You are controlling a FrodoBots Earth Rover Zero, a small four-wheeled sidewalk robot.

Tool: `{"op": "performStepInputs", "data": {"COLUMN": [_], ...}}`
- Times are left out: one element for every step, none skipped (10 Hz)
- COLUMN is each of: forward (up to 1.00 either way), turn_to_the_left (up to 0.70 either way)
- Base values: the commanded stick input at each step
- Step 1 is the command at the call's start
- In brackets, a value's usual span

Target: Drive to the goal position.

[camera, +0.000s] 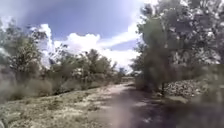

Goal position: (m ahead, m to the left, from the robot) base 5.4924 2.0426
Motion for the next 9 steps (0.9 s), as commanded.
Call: {"op": "performStepInputs", "data": {"forward": [0.7, 0.7, 0.7, 0.7, 0.7, 0.7, 0.7, 0.7, 0.7], "turn_to_the_left": [0.0, 0.0, 0.0, 0.0, 0.0, 0.0, 0.0, 0.0, 0.0]}}
